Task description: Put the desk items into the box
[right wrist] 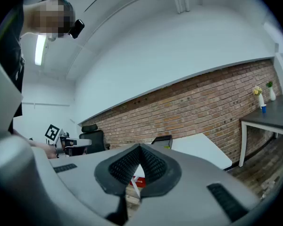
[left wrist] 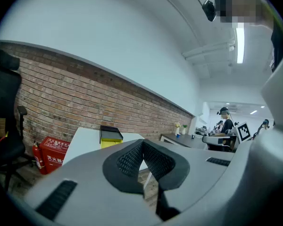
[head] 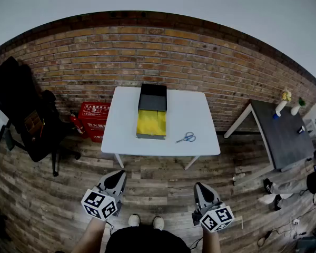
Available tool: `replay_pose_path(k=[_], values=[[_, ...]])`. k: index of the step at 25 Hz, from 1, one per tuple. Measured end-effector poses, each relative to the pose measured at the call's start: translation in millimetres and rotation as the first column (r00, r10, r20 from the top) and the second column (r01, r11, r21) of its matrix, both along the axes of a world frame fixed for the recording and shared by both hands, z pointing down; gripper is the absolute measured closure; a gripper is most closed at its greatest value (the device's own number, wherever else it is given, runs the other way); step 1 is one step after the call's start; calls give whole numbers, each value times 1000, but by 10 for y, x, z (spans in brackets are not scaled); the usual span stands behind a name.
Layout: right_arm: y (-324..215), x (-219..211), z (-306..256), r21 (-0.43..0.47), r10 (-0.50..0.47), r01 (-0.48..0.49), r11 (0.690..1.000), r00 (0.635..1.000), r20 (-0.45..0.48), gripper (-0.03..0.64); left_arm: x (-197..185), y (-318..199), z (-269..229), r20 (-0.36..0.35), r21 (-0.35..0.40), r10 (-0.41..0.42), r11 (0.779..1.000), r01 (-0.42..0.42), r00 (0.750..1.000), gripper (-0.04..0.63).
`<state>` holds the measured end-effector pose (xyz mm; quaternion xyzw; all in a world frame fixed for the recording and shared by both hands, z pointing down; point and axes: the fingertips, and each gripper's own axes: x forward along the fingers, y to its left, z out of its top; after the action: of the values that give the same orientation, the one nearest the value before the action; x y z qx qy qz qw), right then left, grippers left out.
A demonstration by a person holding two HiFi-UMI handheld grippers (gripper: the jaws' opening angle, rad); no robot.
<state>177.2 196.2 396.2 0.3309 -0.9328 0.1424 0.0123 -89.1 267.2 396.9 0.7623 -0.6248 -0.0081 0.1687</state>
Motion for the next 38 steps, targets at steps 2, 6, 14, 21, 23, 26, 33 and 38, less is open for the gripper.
replay_pose_path(k=[2, 6, 14, 21, 23, 26, 33, 38], values=[[9, 3, 8, -4, 1, -1, 1000, 1000, 1, 595, -2, 13, -4, -4, 0, 0, 1000, 0, 1000, 581], [21, -6, 27, -9, 1, -1, 1000, 1000, -4, 595, -28, 43, 1, -8, -1, -3, 1000, 3, 1000, 581], [17, -50, 12, -1, 5, -5, 1000, 1000, 0, 595, -113, 66, 2, -4, -1, -6, 1000, 6, 1000, 581], [28, -119, 29, -4, 7, -7, 1000, 1000, -12, 595, -161, 34, -2, -5, 7, 8, 1000, -8, 1000, 581], [30, -136, 27, -7, 12, -12, 1000, 1000, -10, 595, -180, 30, -1, -7, 9, 12, 1000, -12, 1000, 581], [43, -171, 24, -9, 20, -20, 1000, 1000, -13, 595, -231, 40, -6, -15, 15, 20, 1000, -20, 1000, 581], [77, -261, 49, -13, 51, -51, 999, 998, -29, 595, -383, 89, 10, -25, 23, 32, 999, -32, 999, 581], [135, -373, 43, -8, 83, -84, 996, 996, -36, 594, -545, 162, 42, -33, 21, 44, 999, -44, 998, 581]])
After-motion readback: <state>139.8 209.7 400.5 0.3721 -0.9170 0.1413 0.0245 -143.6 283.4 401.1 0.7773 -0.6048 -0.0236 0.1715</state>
